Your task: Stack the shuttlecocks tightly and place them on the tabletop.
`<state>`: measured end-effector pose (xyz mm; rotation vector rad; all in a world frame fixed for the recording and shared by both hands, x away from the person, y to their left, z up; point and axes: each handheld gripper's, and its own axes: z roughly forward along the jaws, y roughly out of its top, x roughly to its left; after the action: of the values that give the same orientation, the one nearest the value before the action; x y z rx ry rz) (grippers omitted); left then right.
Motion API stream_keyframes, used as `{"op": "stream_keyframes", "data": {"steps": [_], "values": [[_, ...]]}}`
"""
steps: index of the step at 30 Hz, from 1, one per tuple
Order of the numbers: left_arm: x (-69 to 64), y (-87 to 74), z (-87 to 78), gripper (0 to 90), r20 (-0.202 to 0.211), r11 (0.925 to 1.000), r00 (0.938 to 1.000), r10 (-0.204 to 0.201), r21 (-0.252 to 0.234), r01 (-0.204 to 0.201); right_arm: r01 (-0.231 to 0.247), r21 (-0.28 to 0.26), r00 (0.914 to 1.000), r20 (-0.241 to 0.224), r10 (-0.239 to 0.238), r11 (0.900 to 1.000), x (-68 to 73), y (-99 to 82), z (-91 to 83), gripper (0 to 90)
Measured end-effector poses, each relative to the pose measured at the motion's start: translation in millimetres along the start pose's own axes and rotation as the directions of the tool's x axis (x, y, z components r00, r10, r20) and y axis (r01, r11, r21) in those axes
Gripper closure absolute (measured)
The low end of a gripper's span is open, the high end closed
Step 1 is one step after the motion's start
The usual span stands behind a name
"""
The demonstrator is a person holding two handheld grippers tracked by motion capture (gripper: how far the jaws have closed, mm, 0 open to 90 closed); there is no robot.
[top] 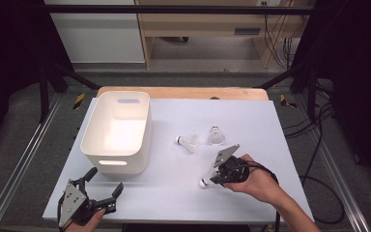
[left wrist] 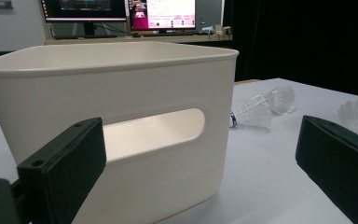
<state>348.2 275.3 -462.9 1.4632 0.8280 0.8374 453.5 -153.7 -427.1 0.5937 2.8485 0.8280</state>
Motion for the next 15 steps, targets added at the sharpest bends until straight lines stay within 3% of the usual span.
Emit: {"op": "stream_keyframes", "data": {"steps": [3, 8, 10, 11, 12, 13, 14, 15], "values": [[2.5, -0.2, -1.1, 2.0, -0.007, 0.9999, 0.9999, -0.013, -0.004, 0.013, -0.023, -0.008, 0.9990, -0.038, 0.022, 0.9997, 3.6, -11.0, -0.8, 87.8], [3.4, -0.9, -0.5, 2.1, -0.010, 0.9999, 0.9998, -0.016, 0.001, 0.016, -0.036, -0.043, 0.9980, -0.053, 0.033, 0.9984, 5.9, -19.1, 0.2, 90.0], [3.1, -0.6, -0.3, 2.2, -0.012, 0.9999, 0.9998, -0.015, -0.004, 0.015, -0.061, -0.073, 0.9975, -0.041, 0.058, 0.9955, 5.0, -23.2, 0.0, 90.0], [2.9, -0.7, -0.5, 2.2, -0.010, 0.9999, 0.9998, -0.014, -0.003, 0.014, -0.078, -0.115, 0.9969, -0.020, 0.076, 0.9904, 2.2, -27.5, 0.6, 90.0], [2.9, -0.7, -0.5, 2.2, -0.010, 0.9999, 0.9998, -0.014, -0.003, 0.014, -0.078, -0.115, 0.9969, -0.020, 0.076, 0.9904, 2.2, -27.5, 0.6, 90.0], [3.0, -0.7, -0.9, 2.1, -0.010, 0.9999, 0.9998, -0.016, -0.006, 0.016, -0.103, -0.151, 0.9945, 0.002, 0.105, 0.9832, 0.0, -30.5, 1.9, 90.0], [3.0, -0.7, -0.9, 2.1, -0.010, 0.9999, 0.9998, -0.016, -0.006, 0.016, -0.103, -0.151, 0.9945, 0.002, 0.105, 0.9832, 0.0, -30.5, 1.9, 90.0], [3.2, -0.7, -1.0, 2.1, -0.009, 0.9998, 0.9998, -0.017, -0.007, 0.017, -0.126, -0.191, 0.9909, 0.022, 0.133, 0.9735, -2.5, -32.0, 3.2, 90.0]]}}
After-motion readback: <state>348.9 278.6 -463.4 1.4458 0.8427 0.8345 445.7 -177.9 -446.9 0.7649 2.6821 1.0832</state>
